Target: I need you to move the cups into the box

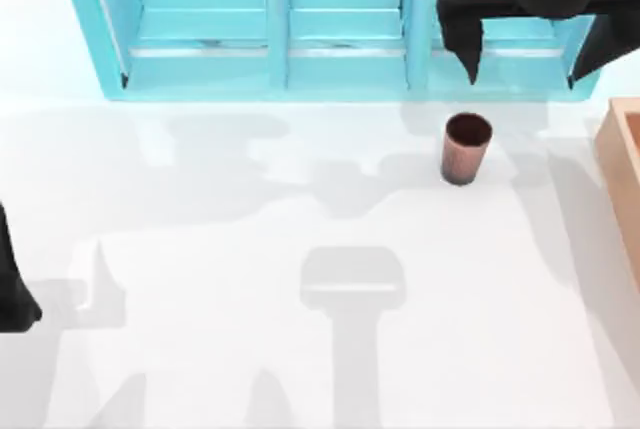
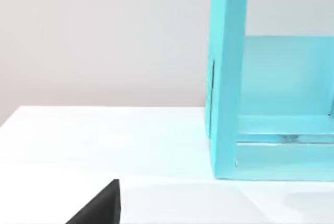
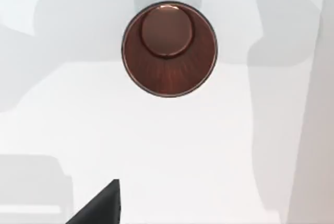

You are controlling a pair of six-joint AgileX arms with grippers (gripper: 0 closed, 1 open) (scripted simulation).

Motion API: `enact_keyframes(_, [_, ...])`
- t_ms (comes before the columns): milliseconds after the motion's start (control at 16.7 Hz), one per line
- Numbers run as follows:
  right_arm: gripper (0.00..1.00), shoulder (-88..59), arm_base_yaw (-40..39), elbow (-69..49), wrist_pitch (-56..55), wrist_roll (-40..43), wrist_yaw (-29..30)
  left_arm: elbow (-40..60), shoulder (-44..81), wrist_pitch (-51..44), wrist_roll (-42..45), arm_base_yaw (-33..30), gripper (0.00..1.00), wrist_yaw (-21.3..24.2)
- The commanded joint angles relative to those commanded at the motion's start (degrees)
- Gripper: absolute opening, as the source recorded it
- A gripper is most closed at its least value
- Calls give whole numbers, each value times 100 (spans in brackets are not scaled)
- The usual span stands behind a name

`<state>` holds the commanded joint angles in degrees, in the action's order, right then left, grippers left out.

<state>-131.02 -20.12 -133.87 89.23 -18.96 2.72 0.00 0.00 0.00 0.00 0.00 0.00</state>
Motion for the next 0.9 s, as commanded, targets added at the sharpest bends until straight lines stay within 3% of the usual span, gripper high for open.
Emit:
enact_keyframes(360, [100, -850, -491, -932, -56, -719, 12, 0, 0, 0, 0, 0, 100, 0])
enact_keyframes(900, [100, -838, -484, -512, -472, -720, 10, 0, 0, 0, 0, 0, 100, 0])
